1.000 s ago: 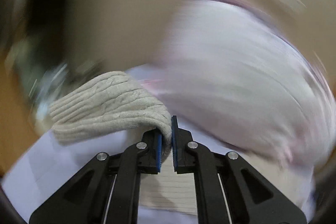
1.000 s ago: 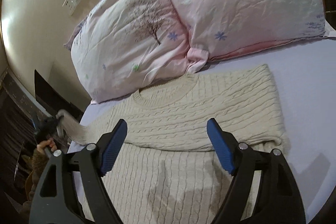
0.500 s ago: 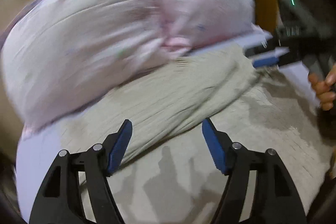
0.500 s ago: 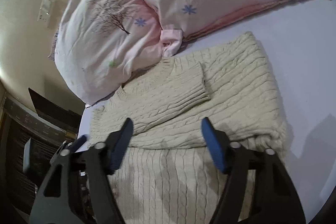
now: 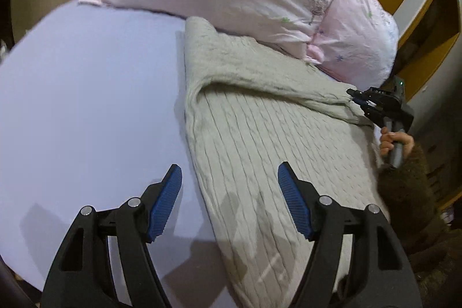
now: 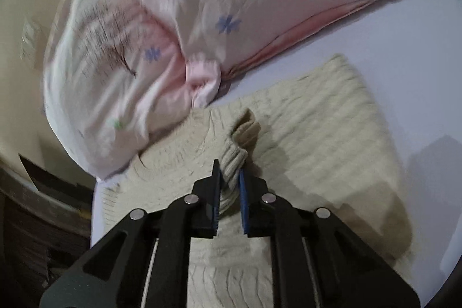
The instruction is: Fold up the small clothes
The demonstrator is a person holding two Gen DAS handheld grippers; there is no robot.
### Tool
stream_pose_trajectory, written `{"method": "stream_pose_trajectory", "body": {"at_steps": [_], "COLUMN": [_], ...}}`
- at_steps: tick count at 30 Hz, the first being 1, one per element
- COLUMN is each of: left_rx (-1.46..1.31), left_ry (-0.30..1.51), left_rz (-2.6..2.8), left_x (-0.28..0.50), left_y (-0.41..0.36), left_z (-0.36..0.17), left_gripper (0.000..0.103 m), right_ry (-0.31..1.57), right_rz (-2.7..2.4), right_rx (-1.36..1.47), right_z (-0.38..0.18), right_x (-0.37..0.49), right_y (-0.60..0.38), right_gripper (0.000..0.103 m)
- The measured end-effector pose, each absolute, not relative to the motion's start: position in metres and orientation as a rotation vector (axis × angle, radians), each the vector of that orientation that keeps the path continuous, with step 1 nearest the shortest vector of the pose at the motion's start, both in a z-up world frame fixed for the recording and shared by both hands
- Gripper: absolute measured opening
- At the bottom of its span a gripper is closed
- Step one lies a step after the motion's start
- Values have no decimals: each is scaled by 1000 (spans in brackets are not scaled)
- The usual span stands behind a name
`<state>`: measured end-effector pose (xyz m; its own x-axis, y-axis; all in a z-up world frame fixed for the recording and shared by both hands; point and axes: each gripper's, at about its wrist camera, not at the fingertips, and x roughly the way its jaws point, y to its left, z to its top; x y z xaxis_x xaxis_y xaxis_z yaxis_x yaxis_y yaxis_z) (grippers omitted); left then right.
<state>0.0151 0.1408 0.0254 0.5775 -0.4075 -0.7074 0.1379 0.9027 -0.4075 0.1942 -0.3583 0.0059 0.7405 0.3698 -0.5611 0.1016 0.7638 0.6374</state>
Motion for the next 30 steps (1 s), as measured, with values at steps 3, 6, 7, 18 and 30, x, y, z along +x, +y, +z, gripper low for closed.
{"method": "stream_pose_trajectory", "body": {"at_steps": [3,6,7,18,30], "left_rx": [-335,-339,-342,-479,-558], "left_ry": [915,938,930,892,943], "left_rz": [-360,-388,-392,-501,-613], "left_x": [10,-3,-8,-45,-50], "left_y": [138,133,133,135,120], "left_z": [19,11,8,-3,-8], "left_gripper": [70,70,70,58,7], "right_ry": [749,756,742,872,779], "right_rz": [98,105,103,190,620], "right_rx": [666,661,646,641,902], "right_z": [4,11,15,-26,-35], "right_x": [180,138,122,-26,-50], "right_y": [-371,-386,-389,-390,-377], "right_gripper": [19,48,55,46,7]}}
